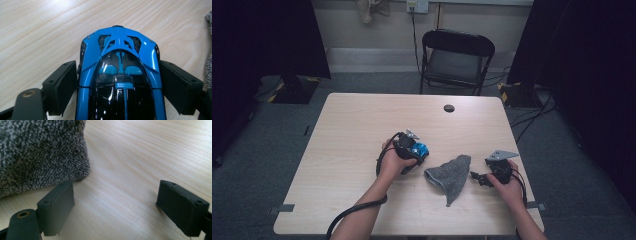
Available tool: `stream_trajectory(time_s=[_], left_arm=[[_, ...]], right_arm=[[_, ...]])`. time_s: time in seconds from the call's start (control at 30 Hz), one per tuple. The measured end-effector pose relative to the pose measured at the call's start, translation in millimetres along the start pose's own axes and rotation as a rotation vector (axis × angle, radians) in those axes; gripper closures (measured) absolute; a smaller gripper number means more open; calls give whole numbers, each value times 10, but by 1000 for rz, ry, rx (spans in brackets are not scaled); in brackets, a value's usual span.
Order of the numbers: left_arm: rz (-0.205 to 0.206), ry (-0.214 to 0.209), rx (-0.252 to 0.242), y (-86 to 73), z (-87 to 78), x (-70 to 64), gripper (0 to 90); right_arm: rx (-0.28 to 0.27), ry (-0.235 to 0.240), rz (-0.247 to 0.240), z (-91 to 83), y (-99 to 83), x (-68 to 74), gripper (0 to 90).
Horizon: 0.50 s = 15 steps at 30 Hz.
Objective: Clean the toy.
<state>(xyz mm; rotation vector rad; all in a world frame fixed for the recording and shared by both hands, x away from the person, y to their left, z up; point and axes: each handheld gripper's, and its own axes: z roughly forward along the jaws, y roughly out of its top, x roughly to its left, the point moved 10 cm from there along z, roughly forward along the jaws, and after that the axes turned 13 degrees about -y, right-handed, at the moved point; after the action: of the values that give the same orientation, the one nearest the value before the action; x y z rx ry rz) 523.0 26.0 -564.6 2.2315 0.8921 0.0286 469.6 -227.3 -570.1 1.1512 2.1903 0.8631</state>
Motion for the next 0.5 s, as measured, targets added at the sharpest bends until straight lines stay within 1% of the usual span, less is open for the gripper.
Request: stream_trajectory(time_s=[0.1, 0.2, 0.3, 0.33, 0.47, 0.5], left_arm=[[-2, 4, -10, 42, -16, 12, 178], [4, 5, -5, 75, -11, 11, 173], [3, 1, -8, 117, 14, 7, 174], [-3, -4, -7, 123, 24, 2, 174], [3, 2, -3, 144, 72, 2, 174], [-3, 4, 4, 137, 82, 3, 177]], right_arm=[[0, 0, 0, 0, 0, 0, 139], [0, 0, 0, 0, 0, 0, 139], [0, 0, 0, 0, 0, 0, 139], [0, 0, 0, 0, 0, 0, 139], [0, 0, 0, 0, 0, 0, 139], [0, 0, 0, 0, 0, 0, 138]])
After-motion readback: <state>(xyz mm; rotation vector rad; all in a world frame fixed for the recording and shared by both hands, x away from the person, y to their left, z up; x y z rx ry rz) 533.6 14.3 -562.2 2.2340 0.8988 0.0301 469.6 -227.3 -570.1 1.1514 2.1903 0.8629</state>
